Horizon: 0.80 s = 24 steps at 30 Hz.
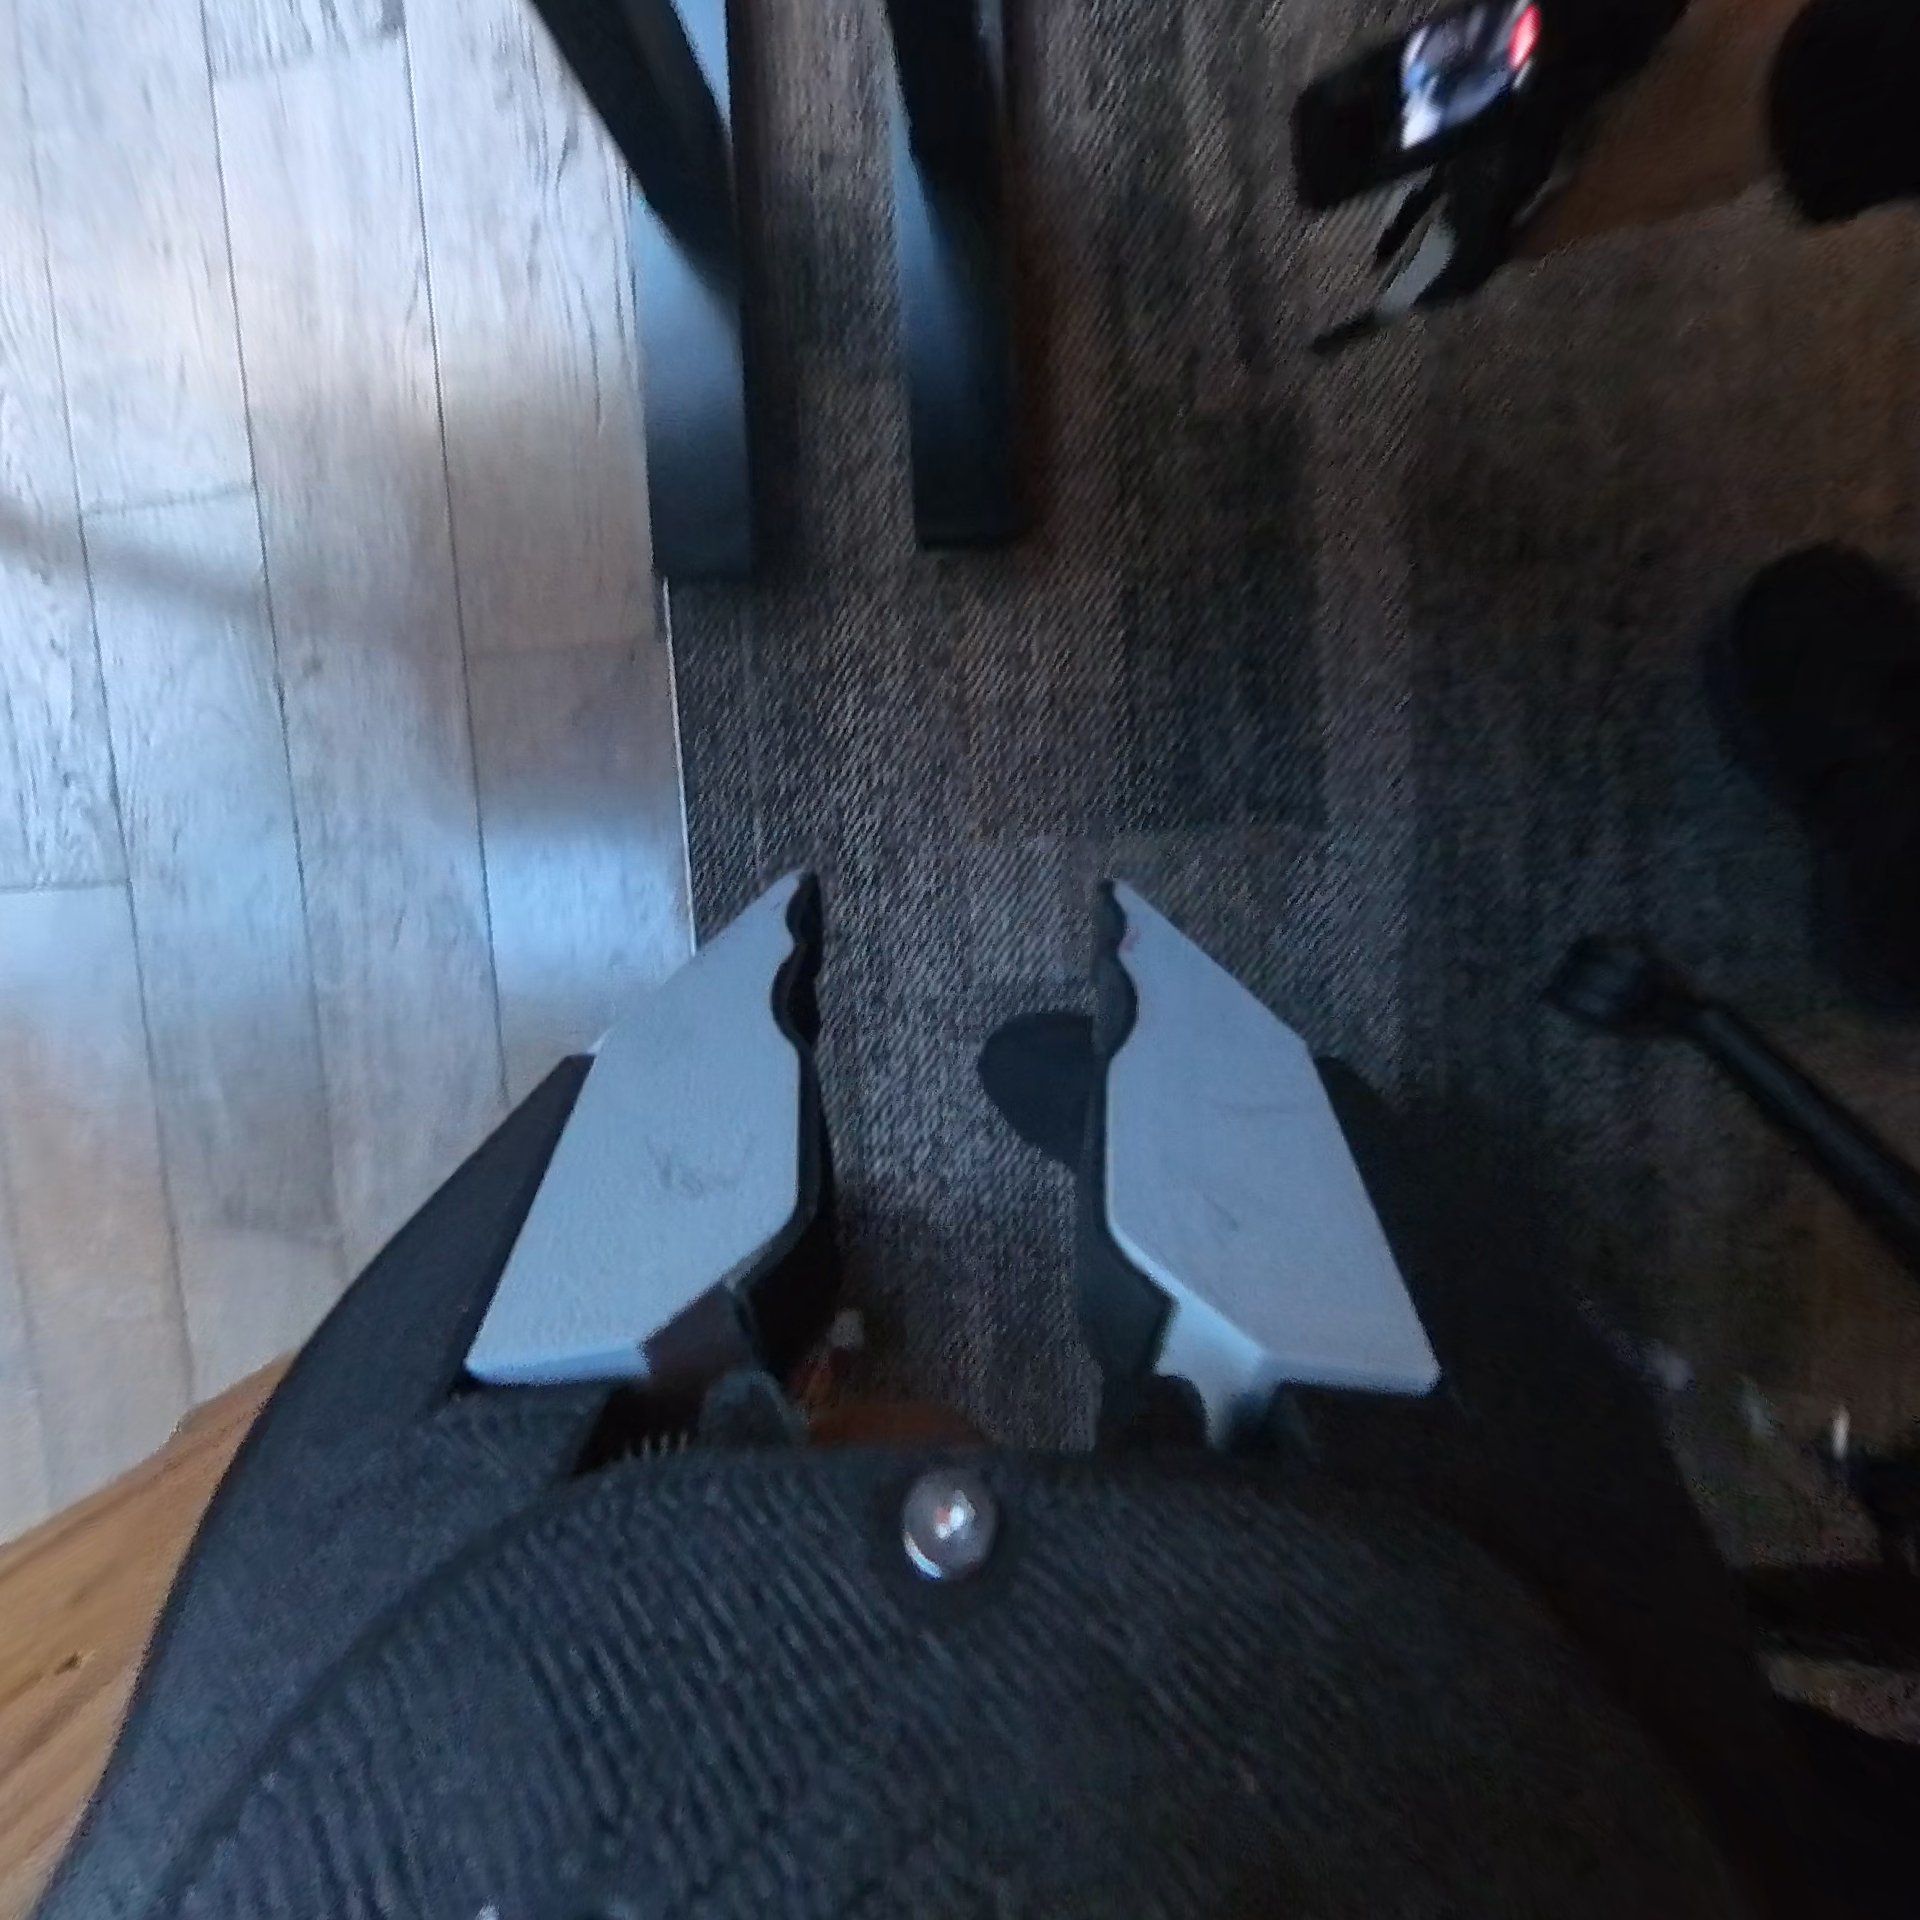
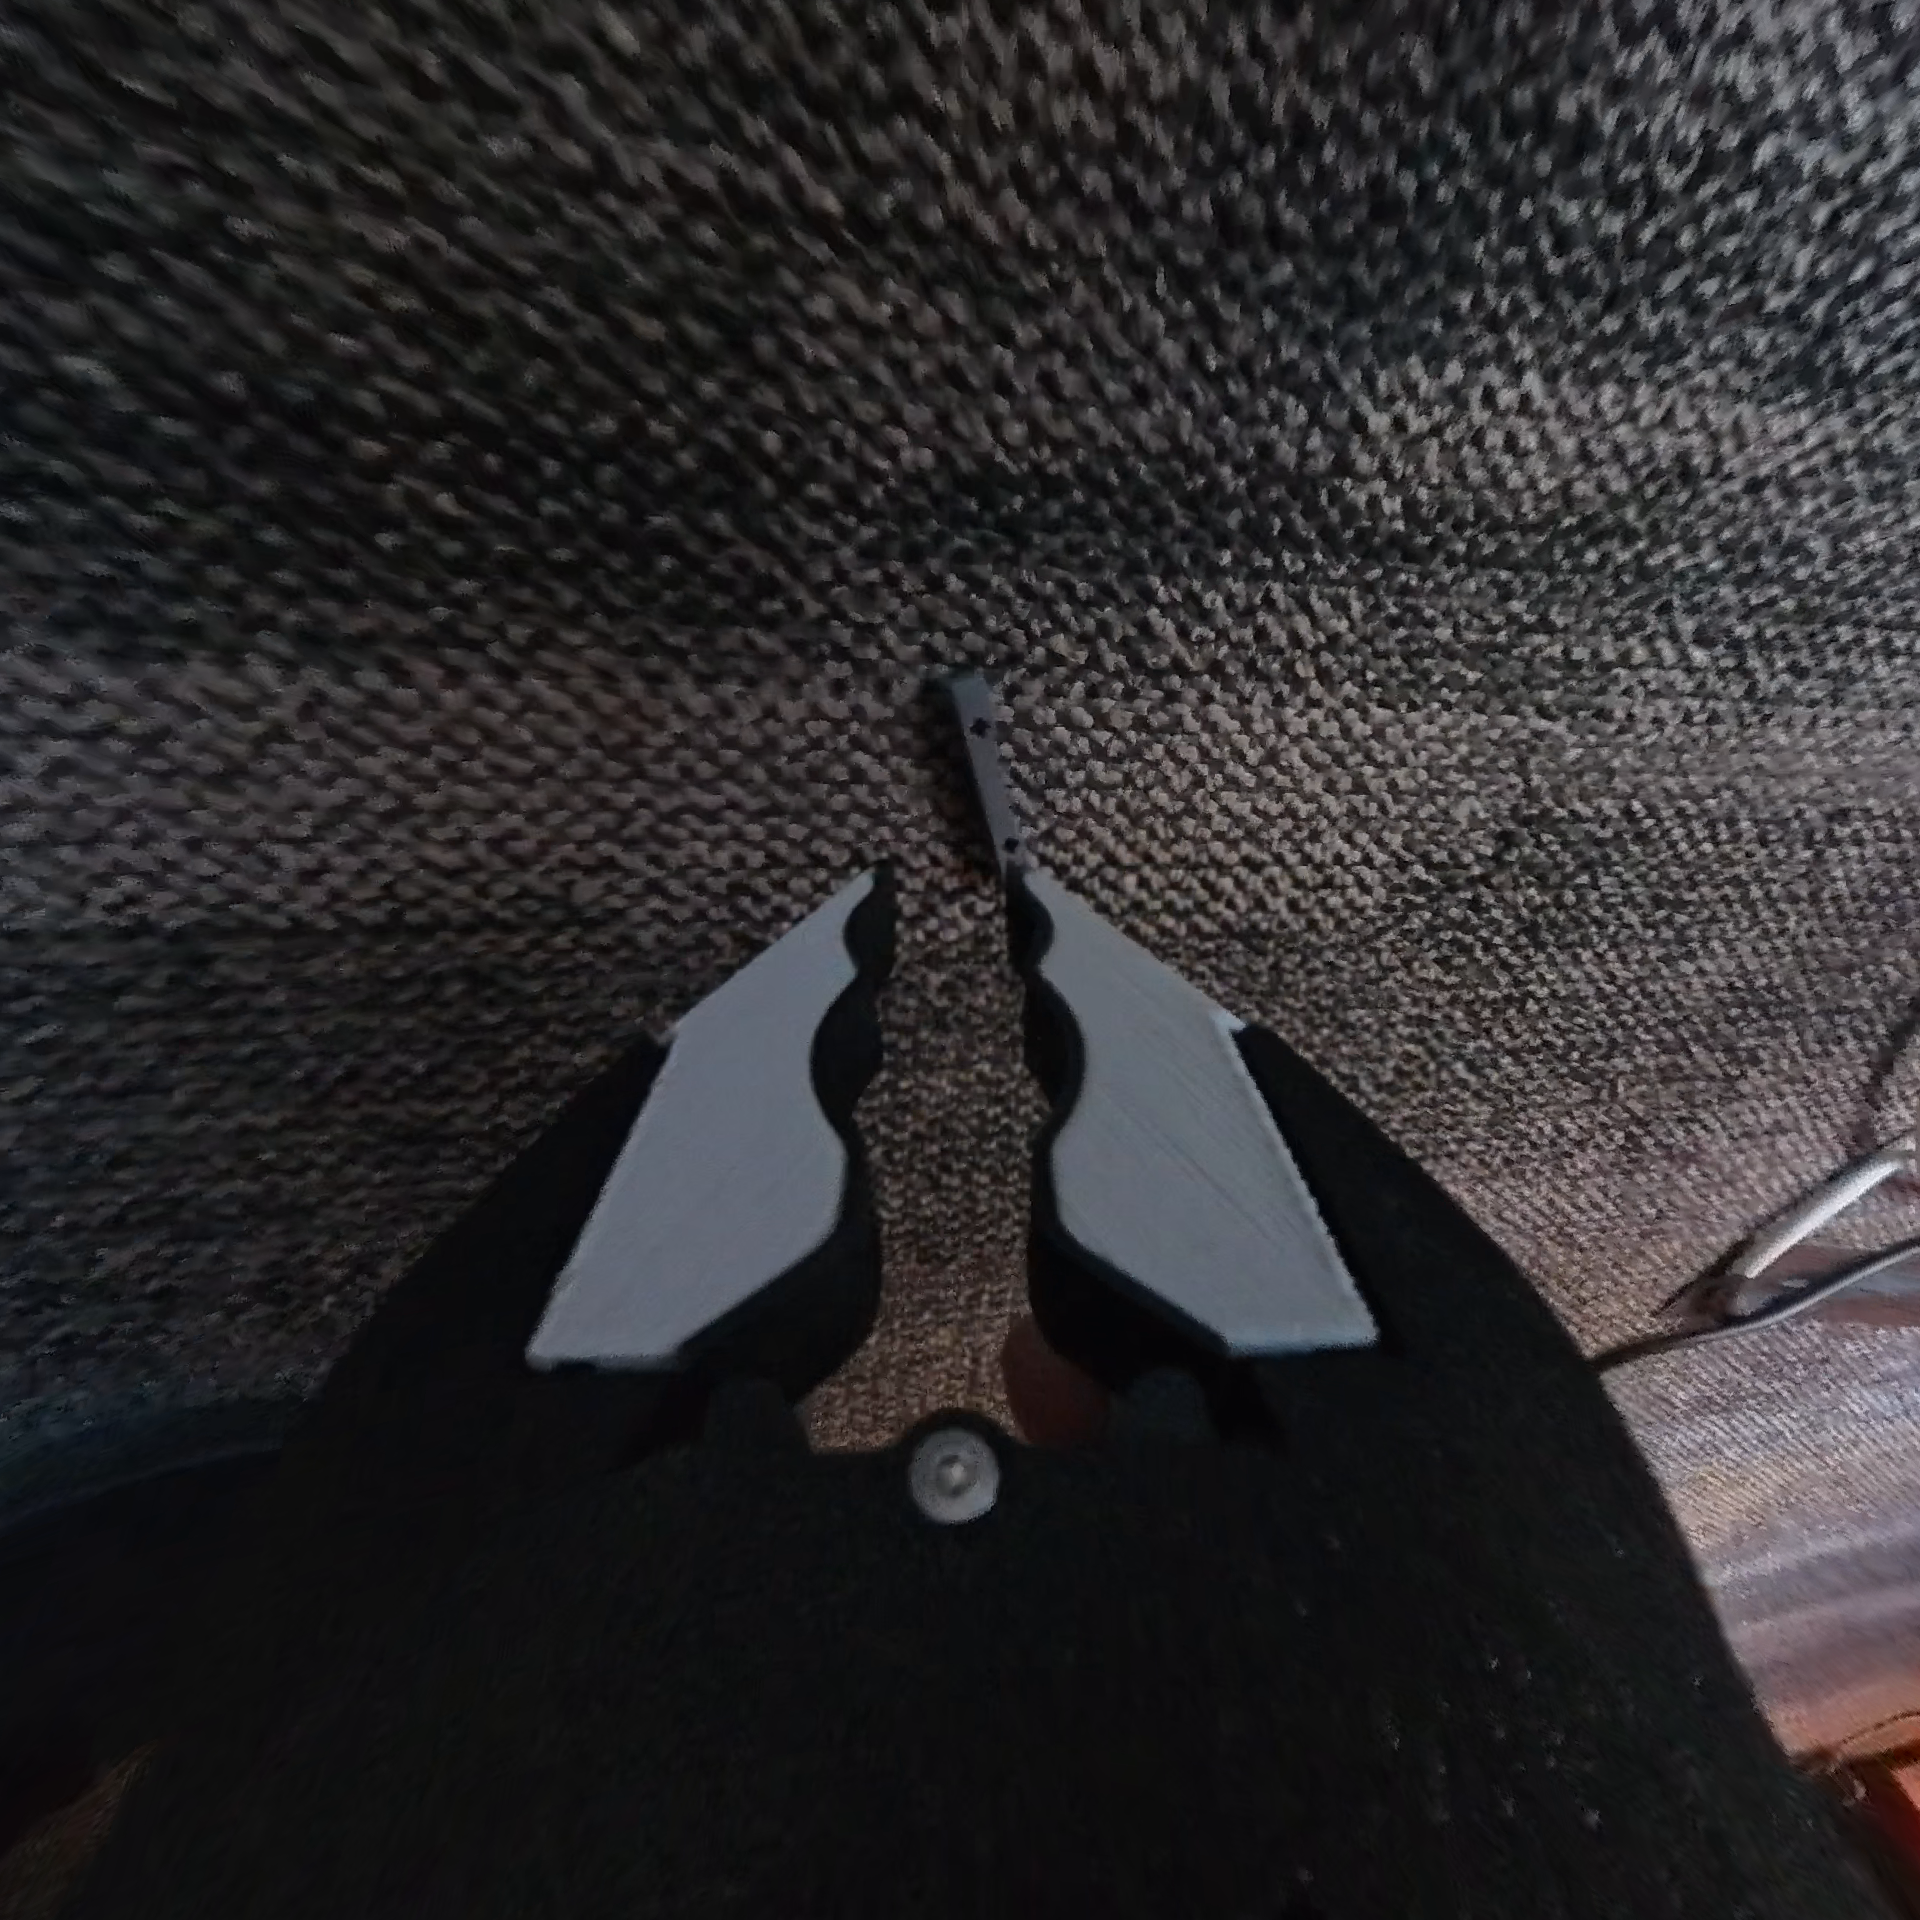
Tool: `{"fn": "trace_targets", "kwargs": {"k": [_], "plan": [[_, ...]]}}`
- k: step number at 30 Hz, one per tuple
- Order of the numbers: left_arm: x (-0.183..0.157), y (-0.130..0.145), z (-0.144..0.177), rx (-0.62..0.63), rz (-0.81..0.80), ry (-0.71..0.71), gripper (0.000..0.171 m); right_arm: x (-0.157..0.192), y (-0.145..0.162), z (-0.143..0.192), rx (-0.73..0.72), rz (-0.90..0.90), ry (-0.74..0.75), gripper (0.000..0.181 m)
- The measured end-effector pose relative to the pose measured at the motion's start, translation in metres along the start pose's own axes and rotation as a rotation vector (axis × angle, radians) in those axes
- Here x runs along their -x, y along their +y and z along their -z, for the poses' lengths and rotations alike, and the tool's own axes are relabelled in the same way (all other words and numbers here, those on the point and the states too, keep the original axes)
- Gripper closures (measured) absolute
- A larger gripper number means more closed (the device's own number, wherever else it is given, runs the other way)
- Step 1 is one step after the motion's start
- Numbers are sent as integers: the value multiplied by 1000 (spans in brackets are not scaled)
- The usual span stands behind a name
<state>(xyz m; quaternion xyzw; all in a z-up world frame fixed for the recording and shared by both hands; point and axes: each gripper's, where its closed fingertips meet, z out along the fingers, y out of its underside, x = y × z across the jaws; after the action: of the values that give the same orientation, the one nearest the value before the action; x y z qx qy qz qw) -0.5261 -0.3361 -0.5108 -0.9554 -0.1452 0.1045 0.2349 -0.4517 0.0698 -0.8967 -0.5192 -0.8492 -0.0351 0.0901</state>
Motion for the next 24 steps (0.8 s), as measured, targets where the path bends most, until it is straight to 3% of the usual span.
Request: {"fn": "trace_targets", "kwargs": {"k": [4, 11, 13, 16, 20, 24], "plan": [[20, 43, 1, 63, 49, -13, 125, -3, 4, -27, 71, 78, -9, 166], [24, 66, -5, 110, 40, 19, 126, -5, 4, -56, 153, 103, -67, 164], [24, 63, -5, 96, 51, 29, 127, 1, 4, -58, 153, 119, -101, 175], [23, 64, -7, 112, 29, 29, 127, 0, 6, -55, 150, 105, -84, 178], [26, 54, -7, 97, 25, 21, 130, 17, -2, -26, 81, 83, -81, 178], [29, 24, -6, 42, 23, -3, 133, 63, -24, 49, -33, 122, -121, 178]]}}
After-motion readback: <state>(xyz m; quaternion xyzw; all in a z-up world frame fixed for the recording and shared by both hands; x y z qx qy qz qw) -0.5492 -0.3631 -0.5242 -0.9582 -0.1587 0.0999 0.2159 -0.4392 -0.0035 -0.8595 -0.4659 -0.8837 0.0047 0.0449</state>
